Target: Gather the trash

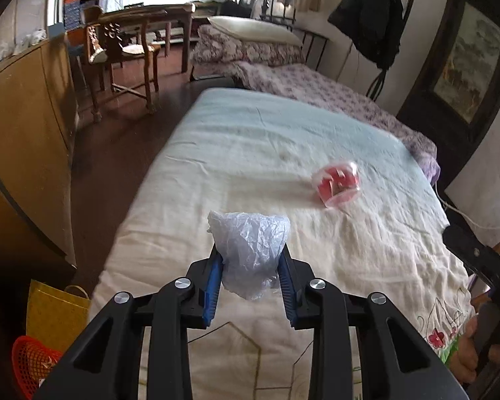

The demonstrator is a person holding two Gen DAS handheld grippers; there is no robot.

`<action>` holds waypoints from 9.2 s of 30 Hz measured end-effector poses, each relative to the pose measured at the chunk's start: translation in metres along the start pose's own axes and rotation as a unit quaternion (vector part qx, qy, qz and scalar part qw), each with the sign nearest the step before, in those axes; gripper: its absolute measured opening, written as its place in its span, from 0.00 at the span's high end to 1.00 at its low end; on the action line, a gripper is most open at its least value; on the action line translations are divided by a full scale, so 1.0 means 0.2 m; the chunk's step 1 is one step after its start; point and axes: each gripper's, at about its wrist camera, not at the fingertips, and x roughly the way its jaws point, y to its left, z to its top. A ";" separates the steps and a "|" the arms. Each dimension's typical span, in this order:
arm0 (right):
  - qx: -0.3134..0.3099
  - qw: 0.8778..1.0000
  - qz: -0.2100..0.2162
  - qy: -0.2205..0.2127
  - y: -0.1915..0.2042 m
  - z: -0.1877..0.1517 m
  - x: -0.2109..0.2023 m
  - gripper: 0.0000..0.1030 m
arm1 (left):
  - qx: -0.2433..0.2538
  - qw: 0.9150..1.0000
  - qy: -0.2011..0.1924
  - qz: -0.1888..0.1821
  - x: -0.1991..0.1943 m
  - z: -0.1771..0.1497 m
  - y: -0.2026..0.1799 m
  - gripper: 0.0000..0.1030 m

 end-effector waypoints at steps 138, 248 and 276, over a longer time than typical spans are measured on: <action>-0.097 0.983 0.053 -0.146 0.62 -0.47 -1.22 0.48 | 0.106 0.969 -0.224 -0.004 -1.39 -0.53 -0.31 0.74; -0.389 0.884 0.095 0.243 2.02 -1.63 0.24 0.23 | -0.185 0.934 0.045 0.301 -1.03 -1.55 1.68 0.06; -0.389 0.883 0.095 0.243 2.03 -1.63 0.24 0.23 | -0.187 0.935 0.051 0.296 -1.00 -1.56 1.67 0.06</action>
